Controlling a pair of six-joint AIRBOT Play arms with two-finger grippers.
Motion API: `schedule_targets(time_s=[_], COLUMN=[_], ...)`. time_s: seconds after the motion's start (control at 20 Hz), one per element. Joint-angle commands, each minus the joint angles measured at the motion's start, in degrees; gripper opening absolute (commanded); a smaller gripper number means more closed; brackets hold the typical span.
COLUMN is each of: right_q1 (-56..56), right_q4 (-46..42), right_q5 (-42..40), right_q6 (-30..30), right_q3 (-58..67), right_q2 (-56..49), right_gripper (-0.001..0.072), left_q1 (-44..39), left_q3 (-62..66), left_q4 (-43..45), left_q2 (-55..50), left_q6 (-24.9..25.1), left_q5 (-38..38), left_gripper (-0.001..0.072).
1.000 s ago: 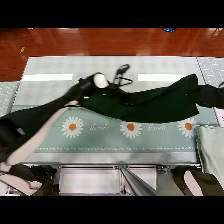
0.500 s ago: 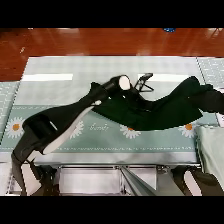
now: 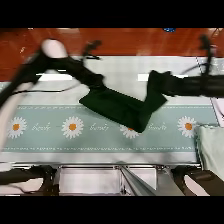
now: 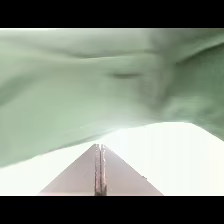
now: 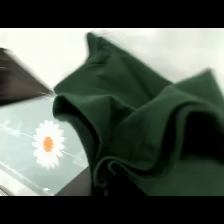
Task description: Fold the shirts.
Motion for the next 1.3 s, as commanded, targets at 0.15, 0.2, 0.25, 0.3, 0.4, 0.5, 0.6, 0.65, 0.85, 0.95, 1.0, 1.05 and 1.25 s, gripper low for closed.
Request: schedule_targets(time_s=[0.15,0.2,0.25,0.3,0.4,0.5,0.6,0.65,0.85,0.95,1.0,1.05,1.25], right_q1=[14.3,15.4,16.3,17.2,18.4,19.0,19.3,19.5,14.5,7.6,3.9,1.0,-5.4], right_q4=[5.6,6.4,7.3,8.2,9.8,11.6,15.0,16.9,17.1,15.7,11.3,3.7,-43.1], right_q5=[-10.3,-10.3,-10.2,-10.2,-10.4,-11.7,-13.4,-12.7,-7.7,1.1,6.3,10.6,9.1], right_q6=[0.0,0.0,0.0,0.0,0.2,0.0,-1.2,-3.0,-0.3,0.0,1.0,3.0,20.2], right_q3=[15.6,18.6,21.4,23.6,26.7,28.3,28.3,28.3,28.3,28.3,28.3,28.2,15.1], right_q2=[-27.3,-31.0,-34.2,-36.8,-41.0,-43.8,-45.5,-46.0,-42.9,-37.8,-34.2,-30.2,-7.1], right_gripper=[0.0026,0.0026,0.0026,0.0026,0.0026,0.0027,0.0324,0.0414,0.041,0.0409,0.0409,0.0409,0.0409], left_q1=[28.1,31.2,33.6,34.8,34.9,34.2,33.0,32.5,32.0,32.3,32.2,32.2,32.2], left_q3=[-26.3,-28.8,-31.0,-32.9,-35.6,-37.4,-38.9,-39.4,-39.2,-37.2,-36.1,-35.6,-37.7], left_q4=[5.4,5.4,5.4,5.4,3.5,3.0,2.8,2.8,-3.2,-9.6,-10.8,-11.4,-11.4], left_q2=[34.7,38.1,40.8,42.7,44.1,43.7,43.6,43.5,42.6,42.7,42.7,42.7,42.7], left_q6=[1.9,2.6,2.6,2.2,1.8,1.9,1.9,1.9,-0.1,-1.2,-1.2,-0.8,0.0], left_q5=[6.0,5.8,5.3,5.1,5.1,5.3,6.6,7.4,19.2,22.5,22.3,21.4,15.4], left_gripper=[0.0018,0.0018,0.0018,0.0018,0.0018,0.0018,0.0018,0.0018,0.0018,0.0018,0.0018,0.0018,0.0017])
